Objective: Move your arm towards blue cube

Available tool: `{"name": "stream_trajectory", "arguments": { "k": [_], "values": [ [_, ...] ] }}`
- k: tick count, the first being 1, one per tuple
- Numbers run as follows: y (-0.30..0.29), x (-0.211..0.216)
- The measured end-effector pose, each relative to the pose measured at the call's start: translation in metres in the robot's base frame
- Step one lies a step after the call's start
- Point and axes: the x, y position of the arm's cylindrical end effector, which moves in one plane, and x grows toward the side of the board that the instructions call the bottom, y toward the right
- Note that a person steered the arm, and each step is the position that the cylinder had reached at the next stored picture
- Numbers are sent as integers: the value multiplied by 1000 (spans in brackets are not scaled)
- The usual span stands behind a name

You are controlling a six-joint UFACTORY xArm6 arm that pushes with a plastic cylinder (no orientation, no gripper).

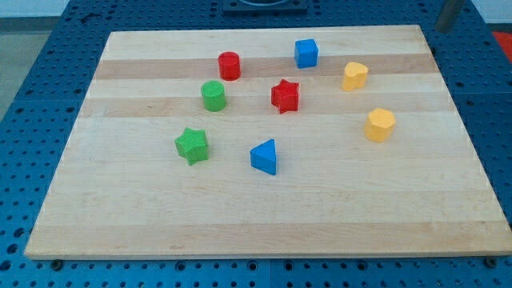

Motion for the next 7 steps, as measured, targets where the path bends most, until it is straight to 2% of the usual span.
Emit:
{"name": "stream_trajectory", "arguments": {
  "k": [1,2,4,5,6,7],
  "values": [
    [-48,29],
    [-123,-11],
    [-127,-10],
    [-169,26],
    [-184,34],
    [-153,28]
  ]
}}
